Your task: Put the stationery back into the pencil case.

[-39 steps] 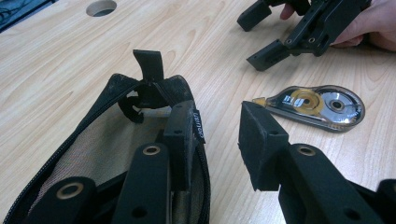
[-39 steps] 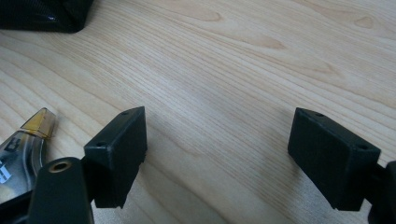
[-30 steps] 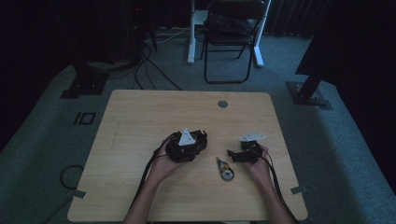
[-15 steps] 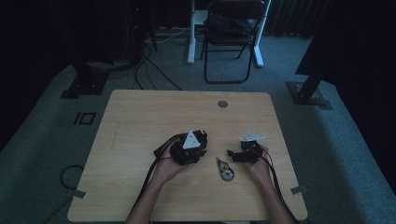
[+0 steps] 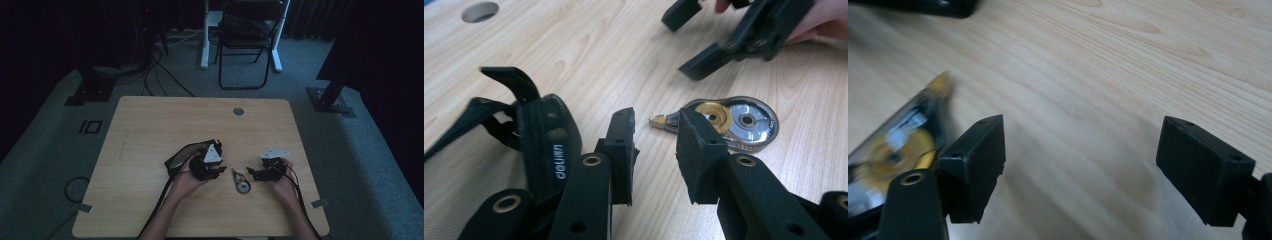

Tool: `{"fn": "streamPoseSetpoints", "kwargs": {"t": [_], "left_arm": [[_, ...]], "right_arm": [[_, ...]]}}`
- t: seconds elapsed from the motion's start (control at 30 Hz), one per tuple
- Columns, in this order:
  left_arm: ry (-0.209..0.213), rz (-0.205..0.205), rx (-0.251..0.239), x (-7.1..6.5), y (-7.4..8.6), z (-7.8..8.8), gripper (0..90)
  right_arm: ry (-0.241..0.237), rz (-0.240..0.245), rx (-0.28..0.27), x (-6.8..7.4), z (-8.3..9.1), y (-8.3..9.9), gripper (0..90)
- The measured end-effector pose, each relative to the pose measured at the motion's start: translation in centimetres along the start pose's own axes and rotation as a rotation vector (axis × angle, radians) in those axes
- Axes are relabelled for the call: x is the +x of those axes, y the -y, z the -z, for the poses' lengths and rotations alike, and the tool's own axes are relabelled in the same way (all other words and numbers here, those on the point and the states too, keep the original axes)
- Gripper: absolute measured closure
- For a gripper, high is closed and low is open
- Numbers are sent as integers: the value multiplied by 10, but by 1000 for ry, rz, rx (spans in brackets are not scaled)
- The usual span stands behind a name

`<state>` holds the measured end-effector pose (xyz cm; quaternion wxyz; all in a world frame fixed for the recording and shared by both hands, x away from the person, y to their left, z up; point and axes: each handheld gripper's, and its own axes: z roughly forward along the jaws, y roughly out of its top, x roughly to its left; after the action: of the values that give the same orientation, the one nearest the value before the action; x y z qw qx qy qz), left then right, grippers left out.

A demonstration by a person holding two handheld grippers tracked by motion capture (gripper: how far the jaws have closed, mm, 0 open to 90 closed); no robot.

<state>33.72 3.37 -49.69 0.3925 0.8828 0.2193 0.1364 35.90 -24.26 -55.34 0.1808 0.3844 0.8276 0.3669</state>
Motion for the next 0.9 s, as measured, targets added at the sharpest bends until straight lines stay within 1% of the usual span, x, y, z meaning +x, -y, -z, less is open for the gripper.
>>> {"fn": "streamPoseSetpoints", "kwargs": {"t": [0.1, 0.2, 0.27, 0.33, 0.4, 0.67, 0.77, 0.9], "left_arm": [[1, -4, 6, 0, 1, 0, 685], [-1, -5, 9, 0, 2, 2, 684], [1, -6, 11, 0, 3, 3, 681], [0, -3, 10, 1, 3, 4, 679], [1, -2, 12, 1, 4, 4, 674], [0, -1, 15, 1, 5, 3, 660], [0, 1, 16, 1, 6, 4, 660], [-1, 0, 17, 2, 6, 4, 660]], "right_arm": [[-6, 19, 2, 5, 7, 4, 197], [-14, 50, 30, 10, 12, 9, 178], [-5, 79, 44, 14, 14, 12, 167], [-2, 94, 52, 17, 17, 15, 163], [-3, 98, 55, 20, 19, 17, 153], [-22, 126, 57, 31, 13, 13, 137], [-9, 144, 54, 37, 11, 10, 122], [-14, 150, 51, 40, 7, 6, 118]]}}
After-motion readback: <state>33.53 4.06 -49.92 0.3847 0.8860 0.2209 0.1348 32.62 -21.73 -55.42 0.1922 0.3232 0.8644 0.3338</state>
